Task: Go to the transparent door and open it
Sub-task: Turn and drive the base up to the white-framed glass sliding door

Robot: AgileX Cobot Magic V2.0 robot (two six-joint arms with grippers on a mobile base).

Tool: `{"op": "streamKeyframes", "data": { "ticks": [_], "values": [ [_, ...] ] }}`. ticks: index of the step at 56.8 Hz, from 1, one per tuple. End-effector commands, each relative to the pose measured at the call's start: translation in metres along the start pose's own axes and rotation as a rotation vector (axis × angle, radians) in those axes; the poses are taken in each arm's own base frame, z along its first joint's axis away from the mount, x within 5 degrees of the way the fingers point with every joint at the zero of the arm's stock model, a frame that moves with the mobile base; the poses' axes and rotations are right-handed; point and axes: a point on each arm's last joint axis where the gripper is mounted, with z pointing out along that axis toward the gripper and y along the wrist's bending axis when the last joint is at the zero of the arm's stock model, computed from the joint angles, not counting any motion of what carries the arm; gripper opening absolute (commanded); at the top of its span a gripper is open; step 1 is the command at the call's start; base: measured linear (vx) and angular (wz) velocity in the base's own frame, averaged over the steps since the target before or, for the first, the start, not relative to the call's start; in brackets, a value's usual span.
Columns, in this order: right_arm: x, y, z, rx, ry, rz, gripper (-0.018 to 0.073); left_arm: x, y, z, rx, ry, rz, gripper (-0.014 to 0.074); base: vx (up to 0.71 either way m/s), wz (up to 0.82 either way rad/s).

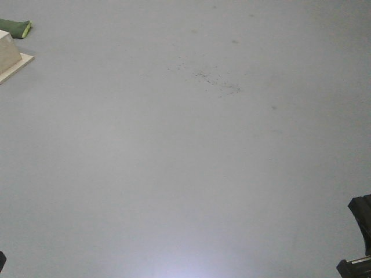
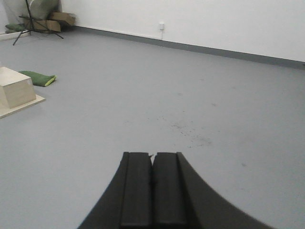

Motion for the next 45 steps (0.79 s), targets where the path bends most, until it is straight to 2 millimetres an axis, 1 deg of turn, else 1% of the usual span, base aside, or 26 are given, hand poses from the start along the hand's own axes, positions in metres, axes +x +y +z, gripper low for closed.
{"op": "streamKeyframes", "data": {
  "ticks": [1,45],
  "values": [
    [-0.0070,0.0000,-0.0011,0.001,-0.097,-0.008,-0.0004,-0.0050,0.0007,-0.0007,-0.007,-0.083,-0.011,0.0003,0.55,0.38],
    [-0.0070,0.0000,-0.0011,0.001,-0.097,-0.008,-0.0004,-0.0050,0.0007,-0.0007,-0.007,-0.083,-0.011,0.0003,0.58,0.47]
  ]
}}
